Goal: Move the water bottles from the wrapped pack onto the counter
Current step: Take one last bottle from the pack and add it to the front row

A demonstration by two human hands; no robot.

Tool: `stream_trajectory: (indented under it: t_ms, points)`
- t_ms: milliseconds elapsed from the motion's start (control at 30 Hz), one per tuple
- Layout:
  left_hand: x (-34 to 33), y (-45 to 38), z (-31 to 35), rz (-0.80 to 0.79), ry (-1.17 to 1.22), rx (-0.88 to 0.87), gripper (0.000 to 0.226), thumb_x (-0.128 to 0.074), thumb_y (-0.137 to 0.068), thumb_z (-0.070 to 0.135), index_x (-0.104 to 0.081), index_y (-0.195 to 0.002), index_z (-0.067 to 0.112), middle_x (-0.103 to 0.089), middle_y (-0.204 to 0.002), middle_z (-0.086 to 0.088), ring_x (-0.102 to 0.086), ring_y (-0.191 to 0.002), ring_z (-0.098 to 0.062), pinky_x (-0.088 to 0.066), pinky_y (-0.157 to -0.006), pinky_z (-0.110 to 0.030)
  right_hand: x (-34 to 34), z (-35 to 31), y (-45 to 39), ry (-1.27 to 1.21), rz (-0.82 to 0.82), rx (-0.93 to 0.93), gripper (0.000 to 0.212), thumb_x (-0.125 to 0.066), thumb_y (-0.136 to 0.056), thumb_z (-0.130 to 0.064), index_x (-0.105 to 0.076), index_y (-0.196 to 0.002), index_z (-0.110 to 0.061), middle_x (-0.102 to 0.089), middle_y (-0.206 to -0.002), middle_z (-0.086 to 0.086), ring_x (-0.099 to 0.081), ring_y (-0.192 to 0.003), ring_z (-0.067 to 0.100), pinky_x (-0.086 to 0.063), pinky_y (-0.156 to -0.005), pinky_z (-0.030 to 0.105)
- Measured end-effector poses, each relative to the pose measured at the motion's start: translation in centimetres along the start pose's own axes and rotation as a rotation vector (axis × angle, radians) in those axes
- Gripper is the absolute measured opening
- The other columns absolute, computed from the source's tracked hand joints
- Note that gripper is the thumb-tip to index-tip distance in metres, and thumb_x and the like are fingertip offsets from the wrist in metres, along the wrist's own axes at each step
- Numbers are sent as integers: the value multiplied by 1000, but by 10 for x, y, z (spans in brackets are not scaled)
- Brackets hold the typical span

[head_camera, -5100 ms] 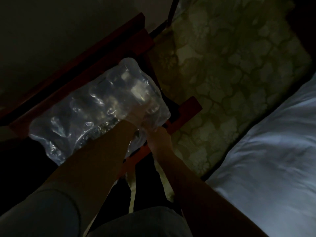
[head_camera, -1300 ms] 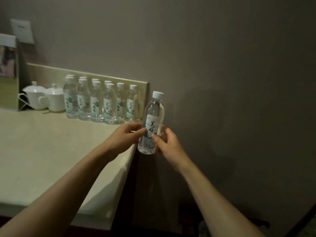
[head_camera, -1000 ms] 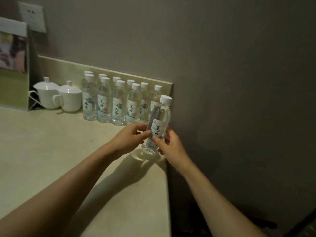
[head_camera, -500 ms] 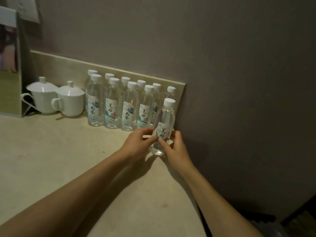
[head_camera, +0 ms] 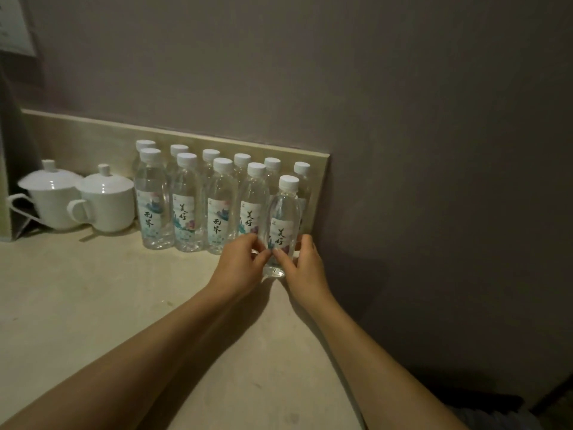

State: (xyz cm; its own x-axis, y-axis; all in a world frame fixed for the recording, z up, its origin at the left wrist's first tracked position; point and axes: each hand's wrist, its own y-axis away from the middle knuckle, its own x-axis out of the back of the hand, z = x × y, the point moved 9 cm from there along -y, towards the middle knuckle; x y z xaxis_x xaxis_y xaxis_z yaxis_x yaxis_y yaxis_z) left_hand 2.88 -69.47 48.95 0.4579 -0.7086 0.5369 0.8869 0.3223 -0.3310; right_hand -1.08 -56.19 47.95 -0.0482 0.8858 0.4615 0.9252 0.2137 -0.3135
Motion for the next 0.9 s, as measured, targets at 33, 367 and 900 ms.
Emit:
stream_trajectory:
  t_ms: [33, 367, 900]
  points:
    - [-1, -3, 2, 5, -36, -23, 10, -61, -93, 20, -61, -85, 14, -68, -90, -4, -65, -80, -14, -51, -69, -24, 0, 0, -3, 16, 0, 5, 40, -62, -90, -34, -47, -117, -9, -57, -121, 15, -60, -108, 31, -50, -89, 51]
    - [-1, -16, 13, 78, -194, -188, 14, -57, -94, 17, -67, -92, 7, -69, -86, -7, -62, -77, -19, -54, -75, -36, -4, 2, -24, 143, 39, 25, 42, -60, -92, -36, -48, -119, -8, -51, -121, 13, -58, -106, 30, -50, -88, 45]
    - [-13, -33, 6, 85, -72, -100, 18, -53, -96, 14, -68, -91, 5, -70, -84, -13, -68, -75, -27, -59, -73, -43, -5, 9, -43, 187, 77, 10, 46, -59, -93, -35, -50, -123, -1, -50, -119, 18, -59, -101, 34, -50, -87, 44]
